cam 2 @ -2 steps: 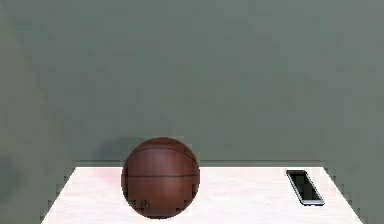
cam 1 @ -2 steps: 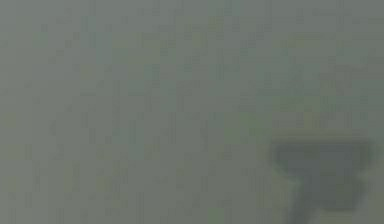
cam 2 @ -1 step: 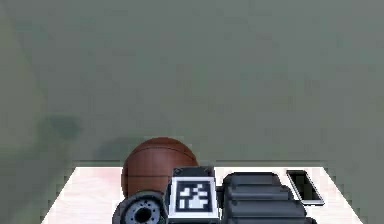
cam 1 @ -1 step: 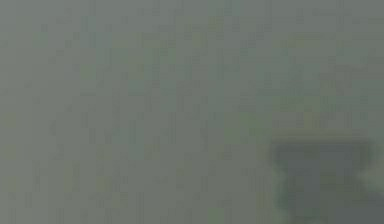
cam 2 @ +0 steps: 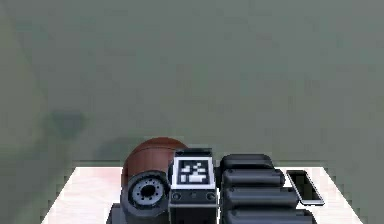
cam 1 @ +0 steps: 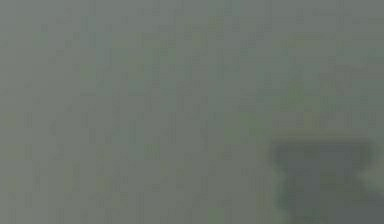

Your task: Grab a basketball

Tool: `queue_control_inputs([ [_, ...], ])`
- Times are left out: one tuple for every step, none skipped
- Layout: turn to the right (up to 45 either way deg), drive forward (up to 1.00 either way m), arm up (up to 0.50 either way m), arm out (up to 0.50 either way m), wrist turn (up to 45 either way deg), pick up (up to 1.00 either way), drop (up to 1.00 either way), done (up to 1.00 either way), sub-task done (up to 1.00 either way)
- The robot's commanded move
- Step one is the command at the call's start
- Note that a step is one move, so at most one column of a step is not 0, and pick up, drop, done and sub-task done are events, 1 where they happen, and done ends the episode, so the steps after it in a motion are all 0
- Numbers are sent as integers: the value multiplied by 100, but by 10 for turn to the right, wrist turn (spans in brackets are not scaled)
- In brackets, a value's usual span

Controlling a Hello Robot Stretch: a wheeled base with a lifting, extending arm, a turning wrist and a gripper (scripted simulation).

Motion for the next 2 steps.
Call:
queue_control_inputs([
  [0, 0, 0, 0, 450, 0, 0, 0, 0],
  [0, 0, 0, 0, 450, 0, 0, 0, 0],
])
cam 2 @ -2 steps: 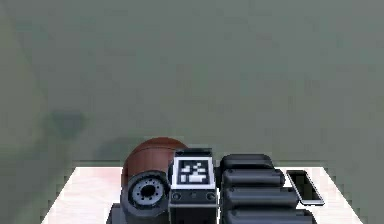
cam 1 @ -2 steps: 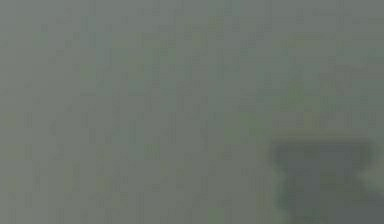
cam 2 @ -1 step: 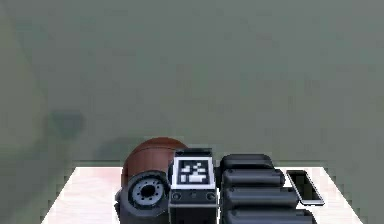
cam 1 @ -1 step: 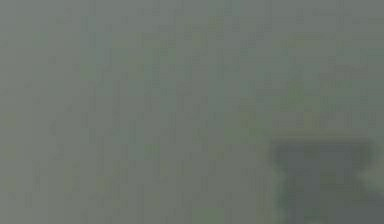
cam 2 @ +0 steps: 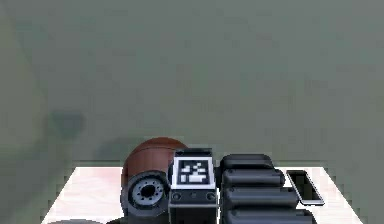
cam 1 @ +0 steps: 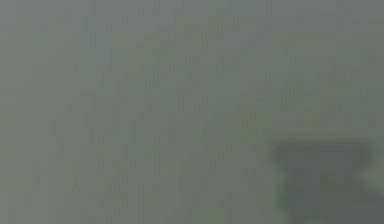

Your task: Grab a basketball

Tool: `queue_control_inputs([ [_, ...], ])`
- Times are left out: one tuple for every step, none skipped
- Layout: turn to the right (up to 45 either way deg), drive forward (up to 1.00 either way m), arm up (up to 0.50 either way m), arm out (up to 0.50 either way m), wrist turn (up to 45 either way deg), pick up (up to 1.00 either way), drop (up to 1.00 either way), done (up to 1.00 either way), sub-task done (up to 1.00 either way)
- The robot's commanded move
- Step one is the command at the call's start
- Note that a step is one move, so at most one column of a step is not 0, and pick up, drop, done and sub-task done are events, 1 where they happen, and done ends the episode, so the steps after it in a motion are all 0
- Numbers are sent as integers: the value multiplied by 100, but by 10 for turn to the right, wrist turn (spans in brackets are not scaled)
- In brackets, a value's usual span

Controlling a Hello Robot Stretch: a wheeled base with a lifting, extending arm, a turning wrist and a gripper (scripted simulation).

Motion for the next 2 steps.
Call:
queue_control_inputs([
  [0, 0, 0, 0, 450, 0, 0, 0, 0],
  [0, 0, 0, 0, 300, 0, 0, 0, 0],
])
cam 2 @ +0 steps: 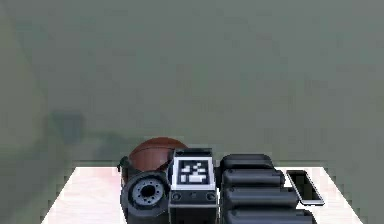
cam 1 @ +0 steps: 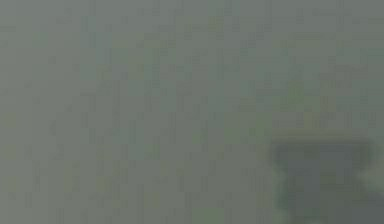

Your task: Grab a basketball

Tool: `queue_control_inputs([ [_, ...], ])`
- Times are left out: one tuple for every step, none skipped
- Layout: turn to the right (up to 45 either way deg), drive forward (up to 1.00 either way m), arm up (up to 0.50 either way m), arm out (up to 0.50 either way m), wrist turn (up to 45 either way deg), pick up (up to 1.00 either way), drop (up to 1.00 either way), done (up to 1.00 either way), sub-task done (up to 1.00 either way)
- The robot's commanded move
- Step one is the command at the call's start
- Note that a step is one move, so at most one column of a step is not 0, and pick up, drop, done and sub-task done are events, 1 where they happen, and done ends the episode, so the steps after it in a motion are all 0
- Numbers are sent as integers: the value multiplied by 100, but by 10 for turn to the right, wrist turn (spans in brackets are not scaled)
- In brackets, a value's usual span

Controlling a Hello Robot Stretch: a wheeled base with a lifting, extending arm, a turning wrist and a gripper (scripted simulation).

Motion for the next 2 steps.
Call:
queue_control_inputs([
  [0, 0, -16, 0, 0, 0, 0, 0, 0],
  [0, 0, 0, 0, 0, 100, 0, 0, 0],
])
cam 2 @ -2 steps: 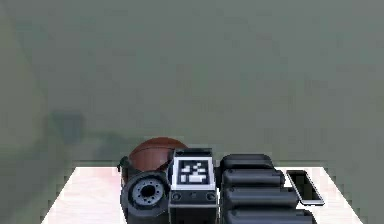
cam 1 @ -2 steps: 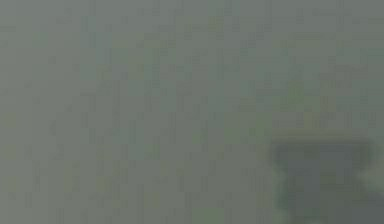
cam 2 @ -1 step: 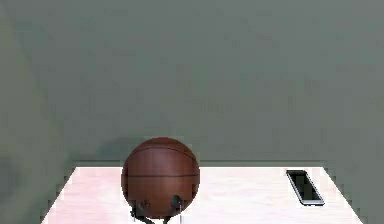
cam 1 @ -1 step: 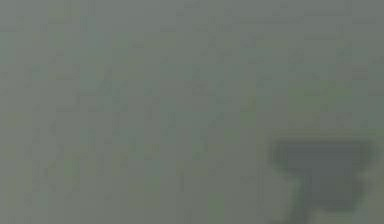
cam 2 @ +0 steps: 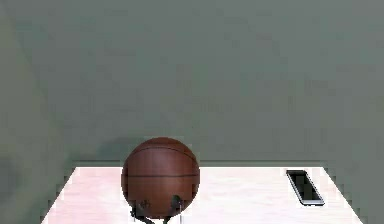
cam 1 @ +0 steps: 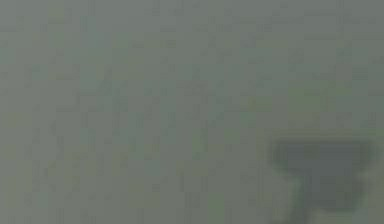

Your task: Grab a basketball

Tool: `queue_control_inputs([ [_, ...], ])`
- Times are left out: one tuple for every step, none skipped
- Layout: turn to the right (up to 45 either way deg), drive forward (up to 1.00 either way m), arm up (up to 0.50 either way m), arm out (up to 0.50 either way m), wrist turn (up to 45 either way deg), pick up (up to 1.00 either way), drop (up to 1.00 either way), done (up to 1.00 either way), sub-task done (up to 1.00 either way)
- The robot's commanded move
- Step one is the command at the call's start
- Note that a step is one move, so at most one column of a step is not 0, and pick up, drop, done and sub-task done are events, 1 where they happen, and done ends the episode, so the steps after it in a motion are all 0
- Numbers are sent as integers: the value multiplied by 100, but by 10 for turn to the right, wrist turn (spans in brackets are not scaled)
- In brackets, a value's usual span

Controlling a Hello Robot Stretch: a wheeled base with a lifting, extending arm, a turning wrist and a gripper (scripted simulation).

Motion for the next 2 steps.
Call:
queue_control_inputs([
  [0, 0, 10, 0, 0, 0, 0, 0, 0],
  [0, 0, 0, 0, 0, 0, 0, 100, 0],
])
